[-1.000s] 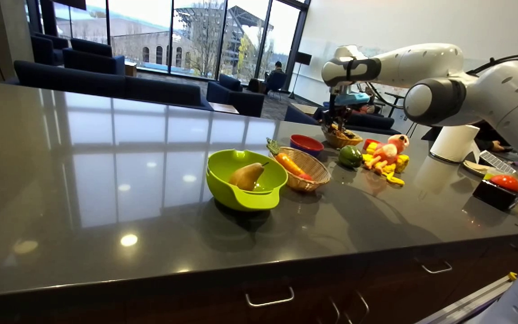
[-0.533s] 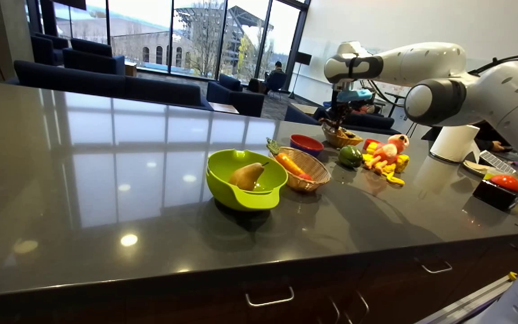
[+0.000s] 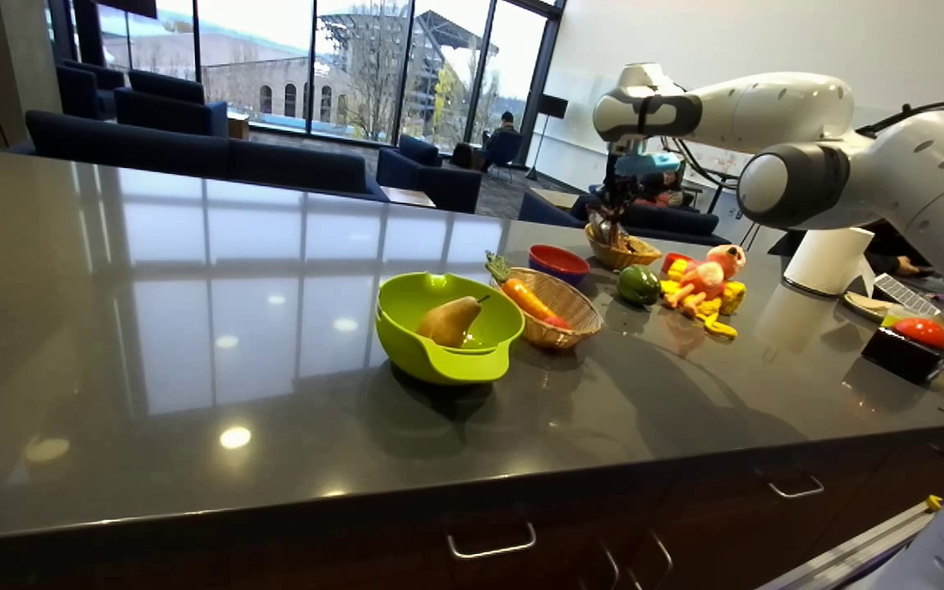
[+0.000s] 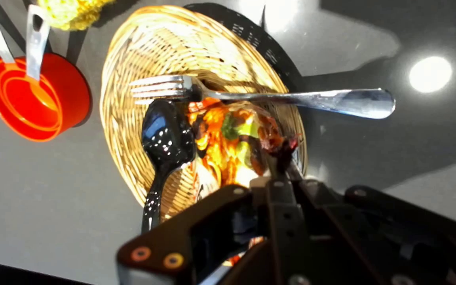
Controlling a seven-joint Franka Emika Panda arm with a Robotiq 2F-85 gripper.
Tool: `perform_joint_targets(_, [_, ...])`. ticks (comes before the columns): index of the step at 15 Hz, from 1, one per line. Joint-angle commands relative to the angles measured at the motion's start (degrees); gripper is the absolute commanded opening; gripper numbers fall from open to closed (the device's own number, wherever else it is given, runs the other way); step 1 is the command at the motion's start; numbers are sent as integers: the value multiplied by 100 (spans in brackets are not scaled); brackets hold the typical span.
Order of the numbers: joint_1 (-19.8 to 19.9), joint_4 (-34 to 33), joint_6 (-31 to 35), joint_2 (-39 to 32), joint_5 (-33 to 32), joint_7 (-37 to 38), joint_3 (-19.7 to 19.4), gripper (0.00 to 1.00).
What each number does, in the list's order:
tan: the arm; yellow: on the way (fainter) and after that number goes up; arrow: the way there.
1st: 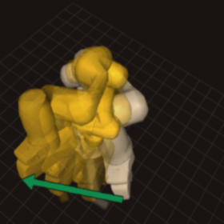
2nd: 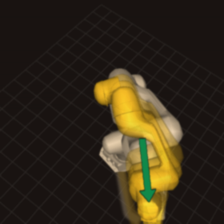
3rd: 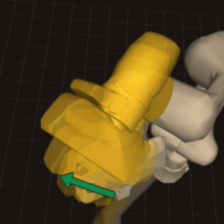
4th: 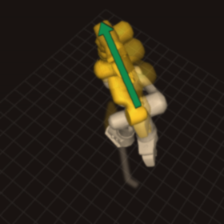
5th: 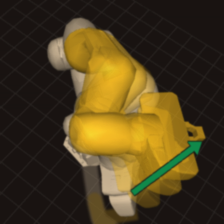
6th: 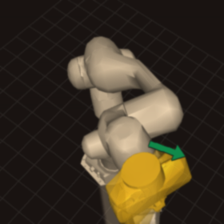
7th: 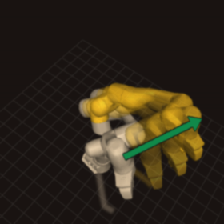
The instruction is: Move the orange packet to the right
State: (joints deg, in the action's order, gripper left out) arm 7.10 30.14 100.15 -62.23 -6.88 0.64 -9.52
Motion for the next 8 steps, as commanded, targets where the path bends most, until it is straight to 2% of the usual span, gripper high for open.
perform_joint_targets(1, [20,-201,-84,160,63,234,-1,0])
perform_joint_targets(3, [18,-269,-130,237,91,342,19,0])
perform_joint_targets(4, [84,-923,-401,-63,52,390,81,0])
perform_joint_targets(6, [78,-1095,-509,-16,61,506,100,0])
perform_joint_targets(7, [19,-671,-372,295,87,542,49,0])
perform_joint_targets(8, [28,-736,-482,342,121,554,83,0])
